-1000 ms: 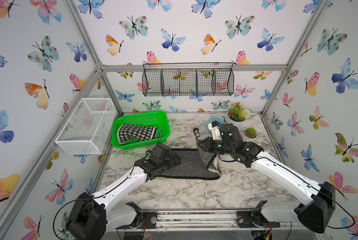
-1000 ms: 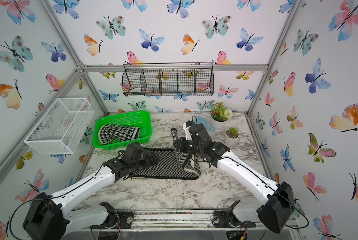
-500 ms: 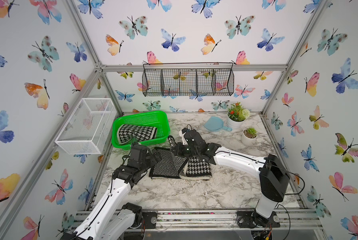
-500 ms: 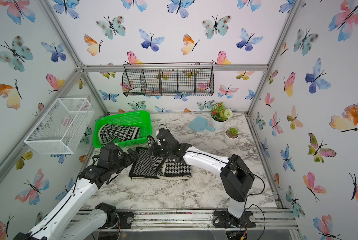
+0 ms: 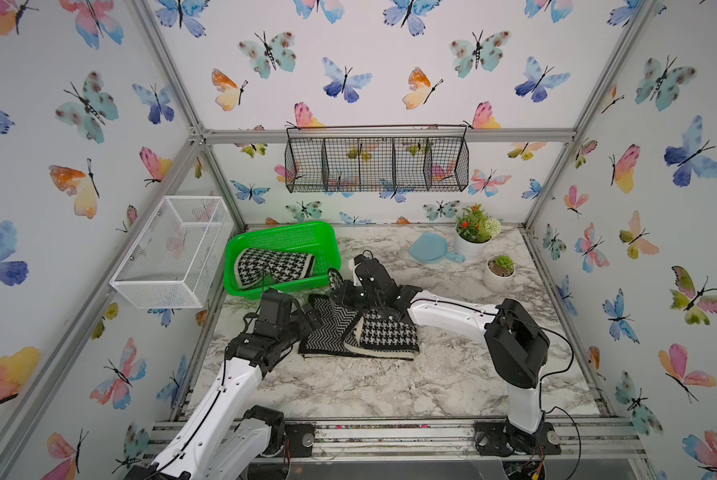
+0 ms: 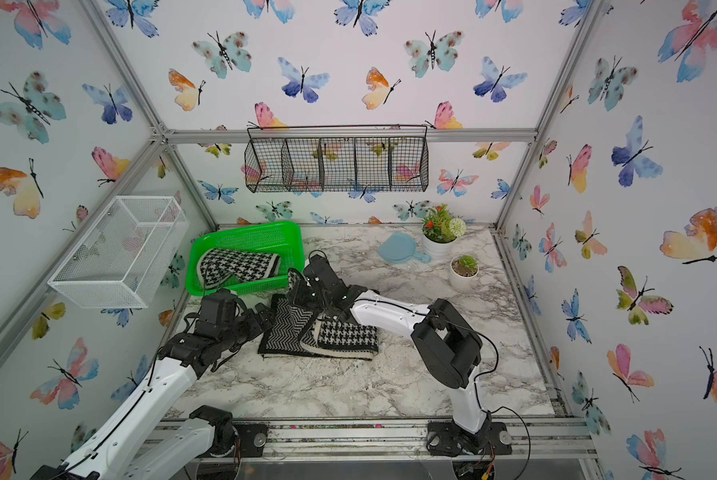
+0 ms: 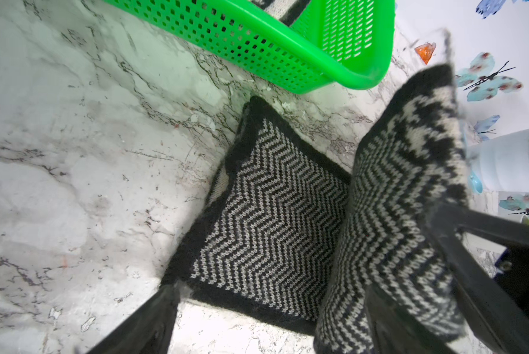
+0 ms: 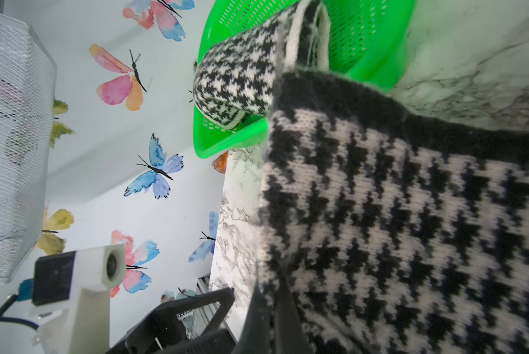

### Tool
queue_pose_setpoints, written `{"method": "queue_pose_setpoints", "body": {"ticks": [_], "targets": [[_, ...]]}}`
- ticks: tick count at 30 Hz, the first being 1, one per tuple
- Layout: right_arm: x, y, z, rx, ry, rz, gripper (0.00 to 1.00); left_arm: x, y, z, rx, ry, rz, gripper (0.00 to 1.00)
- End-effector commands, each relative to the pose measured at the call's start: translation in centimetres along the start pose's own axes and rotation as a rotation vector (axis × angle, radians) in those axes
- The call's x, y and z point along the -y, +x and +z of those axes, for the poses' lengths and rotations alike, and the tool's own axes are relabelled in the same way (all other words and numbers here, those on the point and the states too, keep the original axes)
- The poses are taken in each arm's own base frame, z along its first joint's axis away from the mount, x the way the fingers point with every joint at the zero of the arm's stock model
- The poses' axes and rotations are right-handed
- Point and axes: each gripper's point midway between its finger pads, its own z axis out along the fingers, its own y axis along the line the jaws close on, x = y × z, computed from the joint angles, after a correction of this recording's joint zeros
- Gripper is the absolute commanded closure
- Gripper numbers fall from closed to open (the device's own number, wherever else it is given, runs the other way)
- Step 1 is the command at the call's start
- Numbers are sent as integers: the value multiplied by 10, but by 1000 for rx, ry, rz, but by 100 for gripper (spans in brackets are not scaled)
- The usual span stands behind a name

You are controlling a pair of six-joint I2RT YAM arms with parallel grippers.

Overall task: Roll up the scarf and place it into the basket
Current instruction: Fold the scarf at the center of the board.

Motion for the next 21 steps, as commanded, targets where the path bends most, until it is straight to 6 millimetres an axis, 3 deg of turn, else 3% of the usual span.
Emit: {"method": "queue_pose_setpoints", "body": {"ticks": [1, 7, 8, 11, 12, 13, 17, 20, 21], "targets": [[-10, 5, 15, -15, -71, 26, 97, 0, -2, -5, 6, 4, 16, 5], [-1, 23, 32, -65, -137, 66, 87, -1, -3, -8, 11, 0, 20, 5], [-1, 25, 34, -72, -151, 66, 79, -1, -3, -8, 10, 1, 21, 5], [-3, 31, 36, -96, -187, 62, 48, 0, -4, -10, 14, 0, 24, 5], [-5, 31, 35, -100, -192, 59, 31, -1, -5, -10, 17, -3, 25, 5], [-6, 32, 32, -101, -201, 47, 2, -1, -6, -11, 22, -5, 26, 5], [-2, 16, 6, -30, -155, -19, 2, 5, -10, -13, 27, 12, 32, 5], [23, -4, -23, 15, 1, -111, 2, 15, -11, -15, 14, 49, 57, 5], [41, -14, -38, 38, 104, -147, 2, 19, -11, -14, 8, 65, 61, 5]]}}
